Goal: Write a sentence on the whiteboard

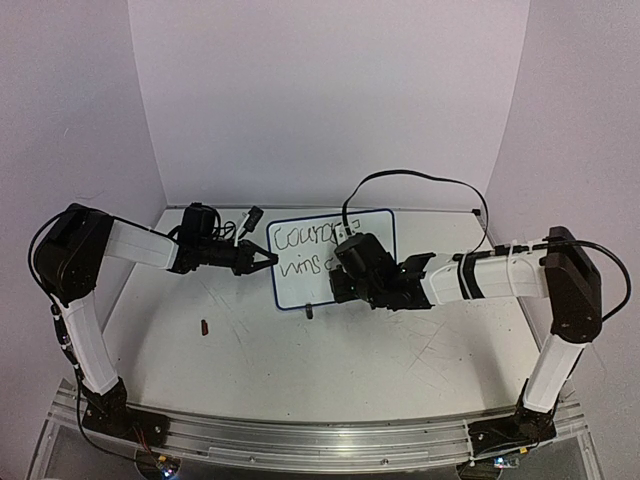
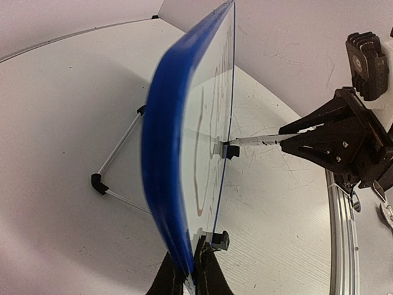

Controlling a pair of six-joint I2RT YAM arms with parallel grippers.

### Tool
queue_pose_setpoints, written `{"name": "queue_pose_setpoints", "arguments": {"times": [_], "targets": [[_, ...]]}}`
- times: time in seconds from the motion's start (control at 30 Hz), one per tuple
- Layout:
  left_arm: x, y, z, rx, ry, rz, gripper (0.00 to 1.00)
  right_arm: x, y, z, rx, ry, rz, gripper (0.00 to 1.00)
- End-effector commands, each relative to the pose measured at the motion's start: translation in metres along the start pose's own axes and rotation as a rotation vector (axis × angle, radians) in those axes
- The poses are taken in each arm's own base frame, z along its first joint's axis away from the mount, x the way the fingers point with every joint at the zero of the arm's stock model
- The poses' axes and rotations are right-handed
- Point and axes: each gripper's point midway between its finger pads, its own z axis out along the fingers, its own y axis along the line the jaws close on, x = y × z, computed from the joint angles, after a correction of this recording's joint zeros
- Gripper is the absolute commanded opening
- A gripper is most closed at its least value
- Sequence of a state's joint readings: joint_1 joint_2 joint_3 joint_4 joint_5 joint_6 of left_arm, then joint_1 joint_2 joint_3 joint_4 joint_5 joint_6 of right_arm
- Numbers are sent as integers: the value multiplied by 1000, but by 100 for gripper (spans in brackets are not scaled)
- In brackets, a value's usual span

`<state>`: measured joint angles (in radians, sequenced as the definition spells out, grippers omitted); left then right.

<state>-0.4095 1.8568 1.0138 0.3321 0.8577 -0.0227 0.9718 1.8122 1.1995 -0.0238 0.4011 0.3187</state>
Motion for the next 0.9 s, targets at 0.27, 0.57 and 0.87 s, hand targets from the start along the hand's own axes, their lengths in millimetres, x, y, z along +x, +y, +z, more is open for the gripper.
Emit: {"name": "queue_pose_setpoints", "arguments": {"times": [0.27,0.57,0.87], "targets": [[-2,30,-6,-166,11,62,0,-47,-16,-9,64,-123,42,0],[-2,30,-5,-165,13,61,0,-55,-22,-9,76,-142,48,0],[-2,30,-5,-164,12,62,0,-63,-23,-14,74,-160,48,0]]}}
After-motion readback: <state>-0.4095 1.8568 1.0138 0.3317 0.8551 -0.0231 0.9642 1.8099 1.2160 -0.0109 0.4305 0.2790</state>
